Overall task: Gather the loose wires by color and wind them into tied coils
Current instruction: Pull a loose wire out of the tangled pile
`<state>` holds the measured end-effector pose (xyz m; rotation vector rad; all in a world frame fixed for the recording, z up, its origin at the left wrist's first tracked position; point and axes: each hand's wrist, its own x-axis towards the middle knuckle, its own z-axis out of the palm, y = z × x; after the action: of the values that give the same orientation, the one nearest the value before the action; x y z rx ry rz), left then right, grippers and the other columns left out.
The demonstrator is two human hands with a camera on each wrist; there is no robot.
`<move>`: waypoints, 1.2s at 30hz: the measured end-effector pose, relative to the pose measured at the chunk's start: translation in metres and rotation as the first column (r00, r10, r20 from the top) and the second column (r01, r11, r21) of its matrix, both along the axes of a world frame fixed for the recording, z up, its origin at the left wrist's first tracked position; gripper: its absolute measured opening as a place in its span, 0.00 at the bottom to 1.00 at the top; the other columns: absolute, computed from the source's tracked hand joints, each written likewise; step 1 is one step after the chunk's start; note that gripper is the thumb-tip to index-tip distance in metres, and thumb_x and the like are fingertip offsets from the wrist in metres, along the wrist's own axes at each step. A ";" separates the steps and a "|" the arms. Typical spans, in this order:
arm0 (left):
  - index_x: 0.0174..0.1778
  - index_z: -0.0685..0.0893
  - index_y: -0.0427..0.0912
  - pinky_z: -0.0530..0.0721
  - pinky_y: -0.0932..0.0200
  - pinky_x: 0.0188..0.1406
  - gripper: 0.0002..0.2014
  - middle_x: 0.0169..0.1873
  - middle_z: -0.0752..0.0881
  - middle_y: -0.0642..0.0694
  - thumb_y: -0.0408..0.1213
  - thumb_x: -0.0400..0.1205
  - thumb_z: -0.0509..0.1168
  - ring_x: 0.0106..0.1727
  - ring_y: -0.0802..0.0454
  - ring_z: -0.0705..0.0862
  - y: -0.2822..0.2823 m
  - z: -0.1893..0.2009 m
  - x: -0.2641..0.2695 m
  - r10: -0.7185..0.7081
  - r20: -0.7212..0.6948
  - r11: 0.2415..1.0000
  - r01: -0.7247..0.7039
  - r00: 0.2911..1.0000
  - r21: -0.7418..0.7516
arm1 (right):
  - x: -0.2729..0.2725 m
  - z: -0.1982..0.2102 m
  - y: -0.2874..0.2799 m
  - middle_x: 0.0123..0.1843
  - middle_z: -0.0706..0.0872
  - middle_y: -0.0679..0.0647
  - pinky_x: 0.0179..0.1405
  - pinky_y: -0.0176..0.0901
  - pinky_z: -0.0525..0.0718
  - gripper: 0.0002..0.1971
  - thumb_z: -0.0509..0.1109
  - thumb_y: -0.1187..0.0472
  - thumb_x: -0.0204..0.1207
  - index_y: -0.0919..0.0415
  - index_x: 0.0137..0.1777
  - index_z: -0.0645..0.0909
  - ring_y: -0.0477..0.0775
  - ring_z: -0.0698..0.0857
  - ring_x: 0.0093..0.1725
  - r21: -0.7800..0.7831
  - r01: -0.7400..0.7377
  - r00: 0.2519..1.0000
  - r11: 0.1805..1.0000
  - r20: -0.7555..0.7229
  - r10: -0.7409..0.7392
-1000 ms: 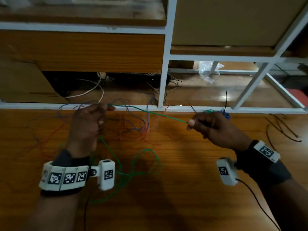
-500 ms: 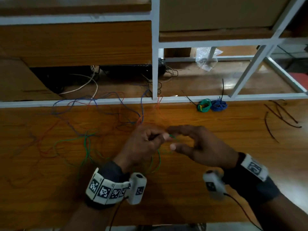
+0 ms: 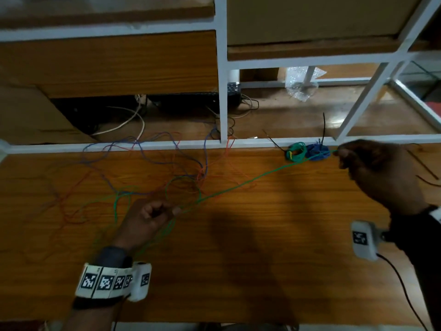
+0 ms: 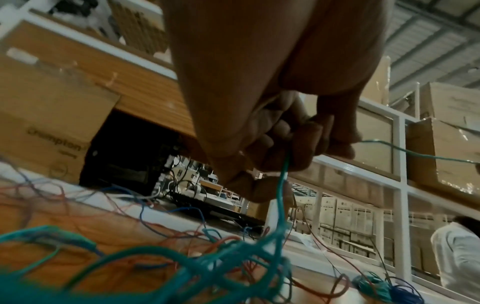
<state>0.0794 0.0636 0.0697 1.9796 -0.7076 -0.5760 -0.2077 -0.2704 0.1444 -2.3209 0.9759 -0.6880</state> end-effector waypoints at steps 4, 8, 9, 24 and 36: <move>0.33 0.93 0.53 0.77 0.64 0.30 0.07 0.31 0.89 0.44 0.39 0.76 0.77 0.31 0.57 0.83 -0.007 0.004 -0.002 0.020 0.074 0.999 -0.017 0.997 -0.043 | 0.006 -0.029 0.014 0.62 0.90 0.51 0.59 0.48 0.86 0.13 0.74 0.57 0.82 0.43 0.64 0.83 0.52 0.88 0.62 0.227 -0.169 0.878 0.959 -0.408 0.251; 0.40 0.93 0.58 0.82 0.61 0.35 0.01 0.37 0.91 0.58 0.46 0.76 0.78 0.41 0.57 0.88 -0.029 0.004 -0.022 -0.187 0.079 0.981 0.181 0.979 0.076 | 0.035 -0.045 0.054 0.87 0.68 0.48 0.80 0.53 0.75 0.43 0.77 0.40 0.76 0.45 0.88 0.63 0.52 0.69 0.83 0.080 -0.390 0.806 0.918 -0.452 0.382; 0.42 0.93 0.56 0.82 0.64 0.36 0.02 0.38 0.92 0.57 0.46 0.76 0.78 0.41 0.56 0.88 -0.035 0.005 -0.030 -0.242 0.077 0.969 0.236 0.967 0.077 | 0.046 -0.044 0.068 0.87 0.69 0.47 0.82 0.51 0.73 0.42 0.76 0.39 0.77 0.46 0.88 0.64 0.49 0.68 0.83 0.076 -0.475 0.803 0.877 -0.369 0.467; 0.28 0.91 0.60 0.80 0.70 0.30 0.12 0.28 0.89 0.62 0.37 0.74 0.81 0.34 0.61 0.87 0.012 -0.021 0.022 -0.003 0.058 1.000 0.002 0.998 0.010 | 0.037 0.021 0.055 0.37 0.89 0.39 0.37 0.37 0.83 0.11 0.70 0.59 0.84 0.41 0.43 0.86 0.44 0.88 0.35 -0.070 -0.452 0.891 0.889 -0.007 0.453; 0.49 0.89 0.64 0.83 0.61 0.33 0.07 0.36 0.88 0.63 0.46 0.78 0.74 0.36 0.61 0.87 -0.029 -0.011 -0.017 -0.419 0.267 0.902 0.432 0.868 0.012 | 0.072 -0.033 0.106 0.85 0.63 0.35 0.81 0.30 0.57 0.39 0.68 0.33 0.81 0.39 0.89 0.58 0.39 0.60 0.84 0.063 -0.598 0.704 0.799 -0.435 0.561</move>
<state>0.0620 0.0347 0.0585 1.8790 -1.3366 -0.5481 -0.1361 -0.1644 0.1114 -2.7071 0.3094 0.0654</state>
